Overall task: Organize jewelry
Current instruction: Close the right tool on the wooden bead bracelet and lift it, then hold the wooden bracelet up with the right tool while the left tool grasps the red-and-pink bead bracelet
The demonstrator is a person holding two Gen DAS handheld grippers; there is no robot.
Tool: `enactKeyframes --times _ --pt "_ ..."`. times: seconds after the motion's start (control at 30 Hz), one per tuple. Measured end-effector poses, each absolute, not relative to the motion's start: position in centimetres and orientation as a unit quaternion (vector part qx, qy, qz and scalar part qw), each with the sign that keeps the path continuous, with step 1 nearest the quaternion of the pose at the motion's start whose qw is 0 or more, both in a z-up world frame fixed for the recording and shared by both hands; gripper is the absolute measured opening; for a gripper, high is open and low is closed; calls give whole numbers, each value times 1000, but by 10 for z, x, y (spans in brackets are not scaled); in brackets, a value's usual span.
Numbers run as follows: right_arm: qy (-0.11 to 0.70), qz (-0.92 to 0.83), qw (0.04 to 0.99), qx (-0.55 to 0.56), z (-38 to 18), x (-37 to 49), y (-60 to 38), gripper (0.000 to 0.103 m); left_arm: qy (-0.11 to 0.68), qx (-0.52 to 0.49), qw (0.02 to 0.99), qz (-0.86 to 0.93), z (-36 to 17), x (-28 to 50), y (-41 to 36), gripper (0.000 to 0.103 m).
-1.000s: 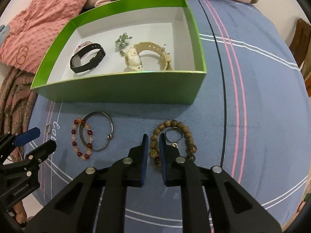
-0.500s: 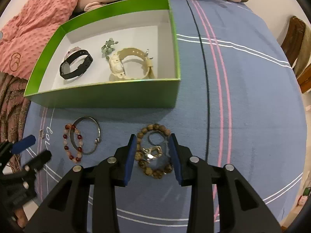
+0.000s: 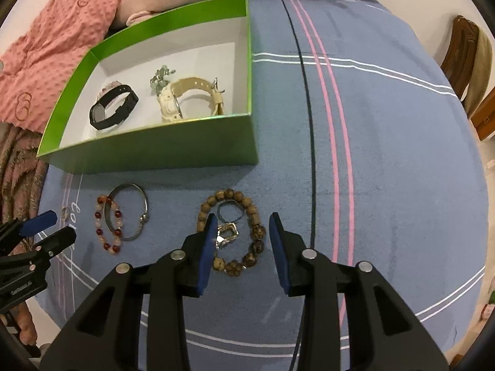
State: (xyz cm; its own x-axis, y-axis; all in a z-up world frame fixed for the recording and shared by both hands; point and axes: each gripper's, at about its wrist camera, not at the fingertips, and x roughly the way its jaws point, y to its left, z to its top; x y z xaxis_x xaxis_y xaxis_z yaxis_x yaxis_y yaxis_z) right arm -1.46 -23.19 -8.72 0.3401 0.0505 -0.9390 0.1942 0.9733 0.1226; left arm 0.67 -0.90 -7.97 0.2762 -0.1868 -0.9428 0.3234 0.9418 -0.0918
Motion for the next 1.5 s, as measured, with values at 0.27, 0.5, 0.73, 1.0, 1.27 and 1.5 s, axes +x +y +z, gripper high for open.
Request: enactKeyframes --times 0.27,0.5,0.73,1.0,1.27,1.5 --pt "600 -45 793 98 -103 -26 -226 34 583 51 795 -160 -80 5 -5 62" --pt "604 -43 793 72 -111 -22 -216 16 586 26 788 -186 -77 9 -7 62" --pt "598 -5 797 86 -104 -28 -204 10 585 14 795 -159 -76 21 21 62" --pt "603 4 791 104 -110 -29 -207 10 578 30 790 -200 -80 15 -3 62" --pt "598 4 793 114 -107 -30 -212 10 584 78 775 -228 -97 33 -22 44" --pt "599 0 791 128 -109 -33 -217 10 590 100 765 -239 -109 42 -33 44"
